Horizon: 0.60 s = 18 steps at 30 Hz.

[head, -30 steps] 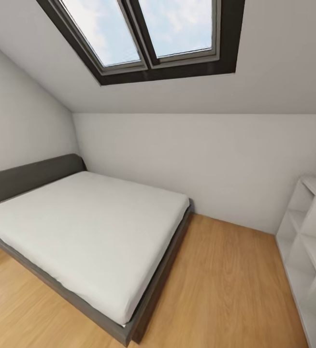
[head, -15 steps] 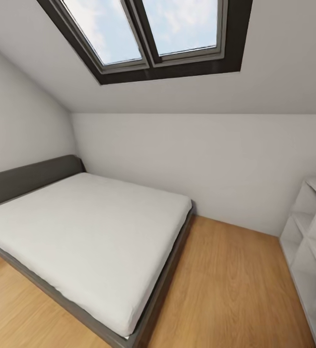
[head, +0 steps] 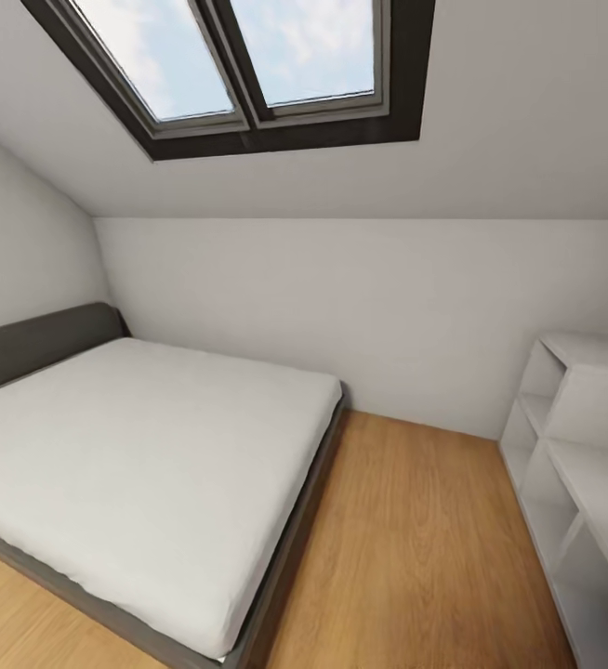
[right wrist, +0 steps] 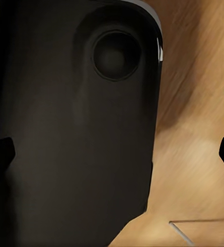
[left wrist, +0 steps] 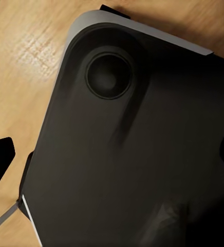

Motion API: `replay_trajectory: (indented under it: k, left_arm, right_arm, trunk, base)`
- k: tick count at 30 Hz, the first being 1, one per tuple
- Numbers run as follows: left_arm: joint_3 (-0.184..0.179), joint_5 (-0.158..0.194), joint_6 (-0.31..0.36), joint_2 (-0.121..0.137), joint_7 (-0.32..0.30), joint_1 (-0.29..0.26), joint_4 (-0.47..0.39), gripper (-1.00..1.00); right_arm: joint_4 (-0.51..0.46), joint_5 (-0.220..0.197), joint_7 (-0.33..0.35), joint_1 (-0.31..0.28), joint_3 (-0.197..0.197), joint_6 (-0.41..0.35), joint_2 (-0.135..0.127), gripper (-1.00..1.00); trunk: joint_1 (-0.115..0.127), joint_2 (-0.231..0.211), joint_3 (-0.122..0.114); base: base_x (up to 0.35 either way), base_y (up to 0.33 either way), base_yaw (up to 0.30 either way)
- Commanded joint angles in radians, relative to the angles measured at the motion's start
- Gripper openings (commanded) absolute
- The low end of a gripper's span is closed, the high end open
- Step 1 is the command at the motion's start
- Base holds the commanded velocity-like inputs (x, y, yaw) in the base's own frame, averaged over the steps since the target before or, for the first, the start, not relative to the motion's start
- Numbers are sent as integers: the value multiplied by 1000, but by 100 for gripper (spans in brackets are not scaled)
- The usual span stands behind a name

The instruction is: Attach the digital camera to the camera tripod in the bedroom.

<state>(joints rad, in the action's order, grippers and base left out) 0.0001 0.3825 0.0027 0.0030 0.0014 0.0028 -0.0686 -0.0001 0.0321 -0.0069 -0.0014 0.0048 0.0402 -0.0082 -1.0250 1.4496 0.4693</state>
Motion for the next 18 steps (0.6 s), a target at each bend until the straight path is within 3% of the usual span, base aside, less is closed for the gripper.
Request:
replay_trajectory:
  k: [1, 12, 18]
  left_arm:
    - [1, 6, 0, 0, 0, 0, -1, 100]
    - [3, 8, 0, 0, 0, 0, -2, 100]
    - [-2, 5, -1, 0, 0, 0, -3, 100]
  right_arm:
    - [0, 3, -1, 0, 0, 3, 0, 100]
    - [0, 2, -1, 0, -1, 3, 1, 100]
    - [0, 2, -1, 0, -2, 3, 0, 100]
  trunk:
    - [0, 0, 1]
    - [0, 0, 1]
    - [0, 0, 1]
  base:
    - [0, 0, -239]
    - [0, 4, -240]
    - [0, 159, -242]
